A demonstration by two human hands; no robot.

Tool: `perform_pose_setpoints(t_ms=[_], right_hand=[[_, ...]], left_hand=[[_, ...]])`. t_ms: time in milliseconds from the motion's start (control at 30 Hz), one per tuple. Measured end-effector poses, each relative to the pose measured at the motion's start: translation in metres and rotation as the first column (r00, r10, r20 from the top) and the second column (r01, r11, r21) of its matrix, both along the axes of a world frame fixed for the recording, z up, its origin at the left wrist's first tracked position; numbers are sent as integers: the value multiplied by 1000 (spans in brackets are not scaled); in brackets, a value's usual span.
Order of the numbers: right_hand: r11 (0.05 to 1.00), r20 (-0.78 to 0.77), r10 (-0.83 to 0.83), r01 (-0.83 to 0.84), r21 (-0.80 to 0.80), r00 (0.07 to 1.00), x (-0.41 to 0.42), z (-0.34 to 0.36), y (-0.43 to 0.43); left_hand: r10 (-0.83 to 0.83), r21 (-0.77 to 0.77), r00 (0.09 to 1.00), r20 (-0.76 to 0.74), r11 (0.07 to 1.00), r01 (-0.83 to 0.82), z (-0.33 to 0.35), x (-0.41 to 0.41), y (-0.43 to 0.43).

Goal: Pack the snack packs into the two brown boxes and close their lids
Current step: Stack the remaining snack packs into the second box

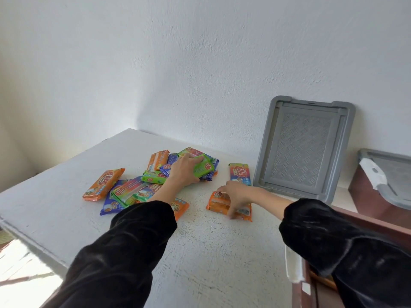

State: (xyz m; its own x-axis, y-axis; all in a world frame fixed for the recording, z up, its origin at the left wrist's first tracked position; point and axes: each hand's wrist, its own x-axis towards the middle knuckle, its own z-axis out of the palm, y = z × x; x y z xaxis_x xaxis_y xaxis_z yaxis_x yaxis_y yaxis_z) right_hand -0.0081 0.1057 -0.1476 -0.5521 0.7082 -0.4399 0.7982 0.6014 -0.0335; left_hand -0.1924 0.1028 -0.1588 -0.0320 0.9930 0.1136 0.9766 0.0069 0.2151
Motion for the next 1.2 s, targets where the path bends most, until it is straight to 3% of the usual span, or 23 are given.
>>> perform_pose_setpoints(t_ms=[100,233,433,600,800,1033,1200], right_hand=[[996,-7,-7,8,91,1000,11,16,0],[962,-131,-88,119,247,987,45,52,3],[906,-263,-195,276,322,945,118,116,-22],[890,-192,-272,322,322,943,182,133,-67],[863,-189,-400,438,252,897,246,128,-124],[852,-65,-471,473,225,880,283,86,-161],[831,-34,-503,495,253,863,297,52,-168]], left_hand=[[7,-2,998,62,1000,-7,6,4,-4],[-26,46,996,87,999,22,37,17,-11],[-241,115,970,28,965,237,98,70,-28],[-528,45,848,-39,847,529,128,148,-52],[-747,-82,664,-7,663,744,125,237,-82],[-829,-238,555,-67,554,798,90,286,-110],[-811,-318,535,-237,585,746,60,299,-111]])
